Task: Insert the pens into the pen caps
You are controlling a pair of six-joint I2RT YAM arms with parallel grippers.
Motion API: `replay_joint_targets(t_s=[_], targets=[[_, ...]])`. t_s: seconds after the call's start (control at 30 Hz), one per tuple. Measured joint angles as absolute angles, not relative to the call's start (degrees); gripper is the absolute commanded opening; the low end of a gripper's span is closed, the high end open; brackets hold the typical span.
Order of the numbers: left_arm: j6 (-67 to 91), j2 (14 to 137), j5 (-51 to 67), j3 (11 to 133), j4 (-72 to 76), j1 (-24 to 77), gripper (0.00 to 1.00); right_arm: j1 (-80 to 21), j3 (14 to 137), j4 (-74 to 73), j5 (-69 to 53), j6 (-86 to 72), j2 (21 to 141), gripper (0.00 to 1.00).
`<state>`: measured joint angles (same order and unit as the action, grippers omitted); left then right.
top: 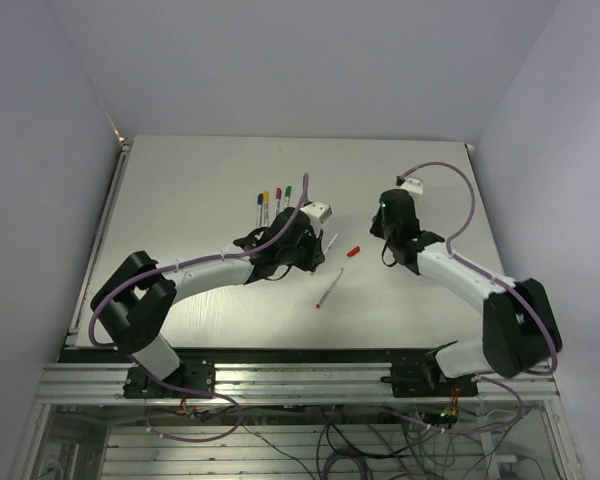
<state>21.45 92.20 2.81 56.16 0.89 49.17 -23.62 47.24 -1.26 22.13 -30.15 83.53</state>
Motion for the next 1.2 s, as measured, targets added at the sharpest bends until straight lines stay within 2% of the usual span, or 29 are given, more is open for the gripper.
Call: replay_joint_targets(t_s=[0.2,0.57,0.8,1.2], targets=[[21.52,92.20,5.74,55.92,5.72,49.47,0.07,-23.51,41.12,7.20,21.82,-30.17,71.88,0.00],[22.61,91.72,8.29,52.29,17.98,54.68,0.07,-23.44,19.75,30.65,17.76,-33.85,56.47,0.00],[23.20,91.59,9.41,51.68,22.65,54.85,0.07,-23.44,17.34,39.29,15.11,-37.39,52.49,0.00],[24.27,91.59,9.76,51.68,24.97,54.85,0.07,-23.42,17.17,42.13,11.94,-41.19,51.90,0.00]])
